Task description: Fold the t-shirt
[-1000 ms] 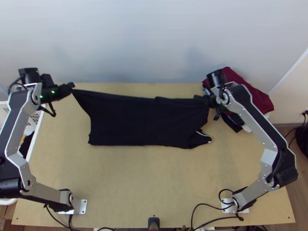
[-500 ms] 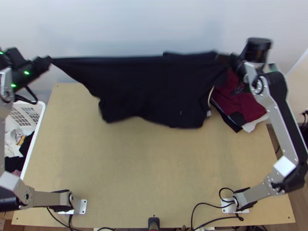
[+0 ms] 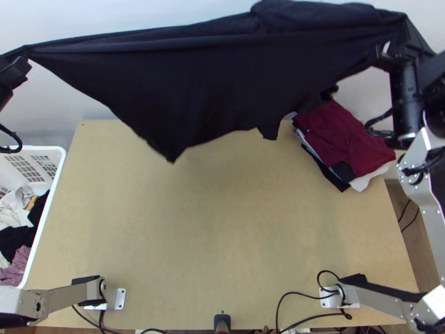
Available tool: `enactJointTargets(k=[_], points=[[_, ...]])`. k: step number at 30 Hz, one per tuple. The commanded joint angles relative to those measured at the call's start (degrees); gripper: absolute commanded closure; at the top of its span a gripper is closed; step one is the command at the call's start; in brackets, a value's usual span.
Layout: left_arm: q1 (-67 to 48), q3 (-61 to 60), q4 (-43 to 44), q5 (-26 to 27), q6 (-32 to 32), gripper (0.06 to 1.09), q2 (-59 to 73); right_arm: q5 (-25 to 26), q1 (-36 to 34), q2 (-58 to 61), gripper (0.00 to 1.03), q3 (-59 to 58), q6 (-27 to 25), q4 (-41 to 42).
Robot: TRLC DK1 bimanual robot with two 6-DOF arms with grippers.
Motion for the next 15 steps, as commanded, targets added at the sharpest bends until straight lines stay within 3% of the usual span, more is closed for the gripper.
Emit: enactJointTargets(k=[1,6,15], points=[[0.57,-0.18,0.34,-2.62,-0.75,1.05,-2.09,0.71,0.00,-3.47,1.00,-3.24,-1.35,1.92],[0.40,-3.08,0.95,-7.28,-0.31,1.05,-8.06,-1.23,-0.62,-8.65,1.00,-4.65,-1.62,2.01],[3.38,-3.87,2.98,-13.08,3.38,1.05,-15.01,-6.85,-2.37,-12.96,1.00,0.98,-9.18,-0.28]])
